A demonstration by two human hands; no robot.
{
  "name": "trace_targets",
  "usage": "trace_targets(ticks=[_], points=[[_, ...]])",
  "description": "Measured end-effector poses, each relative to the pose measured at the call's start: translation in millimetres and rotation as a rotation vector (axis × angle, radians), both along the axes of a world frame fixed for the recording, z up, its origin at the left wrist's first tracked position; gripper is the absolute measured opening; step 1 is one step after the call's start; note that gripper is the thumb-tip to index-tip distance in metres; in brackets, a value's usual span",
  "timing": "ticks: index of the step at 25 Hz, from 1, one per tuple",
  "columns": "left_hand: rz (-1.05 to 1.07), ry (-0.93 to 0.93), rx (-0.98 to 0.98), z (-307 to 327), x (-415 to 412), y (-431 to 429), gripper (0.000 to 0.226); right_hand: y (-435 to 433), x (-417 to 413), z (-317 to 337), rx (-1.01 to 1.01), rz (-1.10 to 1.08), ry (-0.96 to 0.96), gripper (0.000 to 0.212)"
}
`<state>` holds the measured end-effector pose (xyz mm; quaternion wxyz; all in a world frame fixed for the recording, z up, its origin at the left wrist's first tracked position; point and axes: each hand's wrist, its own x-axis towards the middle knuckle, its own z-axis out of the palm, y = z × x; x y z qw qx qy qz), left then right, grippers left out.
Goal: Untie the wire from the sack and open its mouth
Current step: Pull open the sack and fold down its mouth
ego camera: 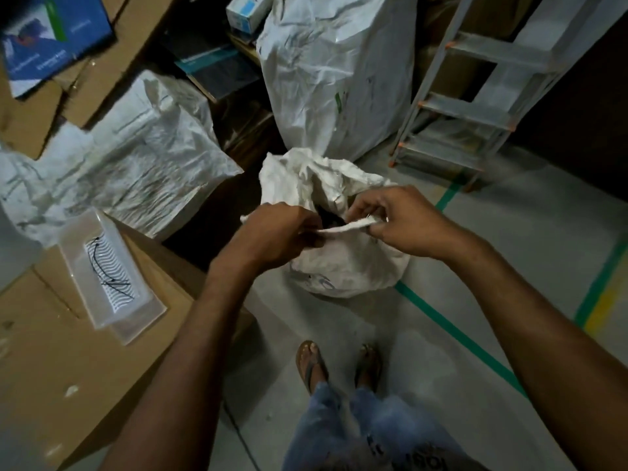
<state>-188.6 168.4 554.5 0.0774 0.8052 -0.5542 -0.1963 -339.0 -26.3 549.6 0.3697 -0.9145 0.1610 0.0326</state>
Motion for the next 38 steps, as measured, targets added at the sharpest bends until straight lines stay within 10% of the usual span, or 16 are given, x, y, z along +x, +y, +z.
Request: trace_targets(ticks=[13,20,25,28,34,38], points=[[0.005,0.045,0.13,8.8,45.5,13.4,0.065,17.6,17.2,-14.2,0.022,-0.076,-0.031,0.02],[-0.261,0.295,0.096,8.4,21.2,-12.6,0.038,-18.0,-4.2,28.4,0.275,-0.12,0.206,0.015],[-0.278,0.378,0.137,4.9,7.0,-10.7,0.047,-9.3,15.9,-36.9,-0.03,-0.293,0.498,0.048],[-0.24,0.394,0.133,5.6,7.3,-13.0,0.045,-0.9,32.4,-54.7,0.125,-0.462,0.55,0.067],[-0.257,0.408,0.151,-0.1,1.0,-13.4,0.054,-32.6,34.3,-14.7,-0.034,-0.83,0.151,0.016],[-0.265,0.345,0.03,4.6,13.4,-27.4,0.032,-59.2,4.9,17.0,-0.329,-0.979,0.369,0.023]])
